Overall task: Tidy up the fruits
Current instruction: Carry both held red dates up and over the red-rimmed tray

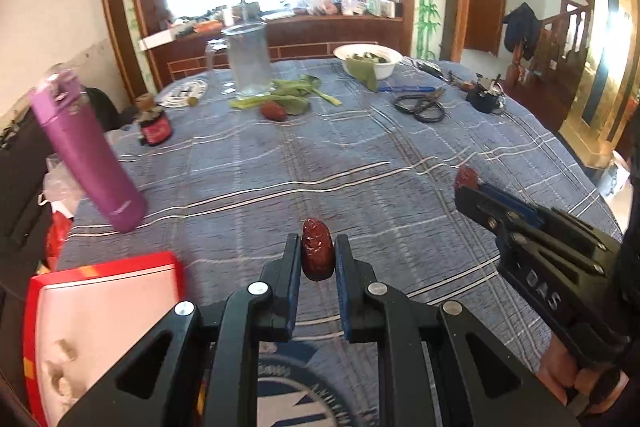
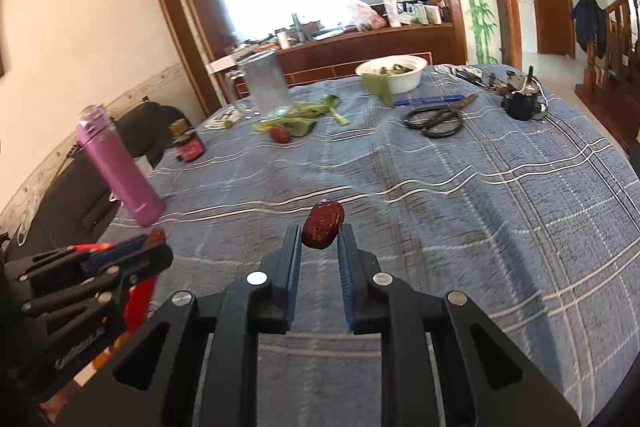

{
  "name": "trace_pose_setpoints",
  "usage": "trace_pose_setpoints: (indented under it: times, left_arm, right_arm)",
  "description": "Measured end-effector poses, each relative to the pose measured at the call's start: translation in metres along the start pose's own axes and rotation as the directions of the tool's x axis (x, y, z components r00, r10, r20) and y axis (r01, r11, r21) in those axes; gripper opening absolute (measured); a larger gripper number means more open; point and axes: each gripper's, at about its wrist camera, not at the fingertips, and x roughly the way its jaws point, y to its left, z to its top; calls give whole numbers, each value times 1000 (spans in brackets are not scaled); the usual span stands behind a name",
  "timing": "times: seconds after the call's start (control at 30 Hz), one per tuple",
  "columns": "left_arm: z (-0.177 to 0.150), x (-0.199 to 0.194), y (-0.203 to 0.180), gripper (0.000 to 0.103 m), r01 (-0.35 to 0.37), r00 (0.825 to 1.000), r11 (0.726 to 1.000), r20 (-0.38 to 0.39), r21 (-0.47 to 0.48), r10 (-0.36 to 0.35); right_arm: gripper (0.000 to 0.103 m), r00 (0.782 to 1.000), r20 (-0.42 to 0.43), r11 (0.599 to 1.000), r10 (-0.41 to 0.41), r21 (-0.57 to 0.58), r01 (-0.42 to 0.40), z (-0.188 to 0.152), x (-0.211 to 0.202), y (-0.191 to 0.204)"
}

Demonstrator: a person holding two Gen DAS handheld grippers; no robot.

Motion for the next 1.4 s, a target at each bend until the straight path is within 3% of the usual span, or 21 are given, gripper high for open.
trace_pose_setpoints:
  times: [0.6, 1.13, 1.4]
  left_arm:
    - [-29, -55, 63, 15, -44, 996, 994, 77, -98, 51]
    - [-75, -70, 126, 15, -95, 994, 979, 37, -182, 103]
    - [-103, -72, 163, 15, -164, 986, 962, -1, -220, 168]
  right_arm:
    - [20, 998, 35, 986, 53, -160, -47, -17, -40, 102]
    - [21, 992, -65, 955, 111, -270, -124, -62, -32, 180]
    - [21, 980, -143, 939, 138, -296, -175, -88, -19, 204]
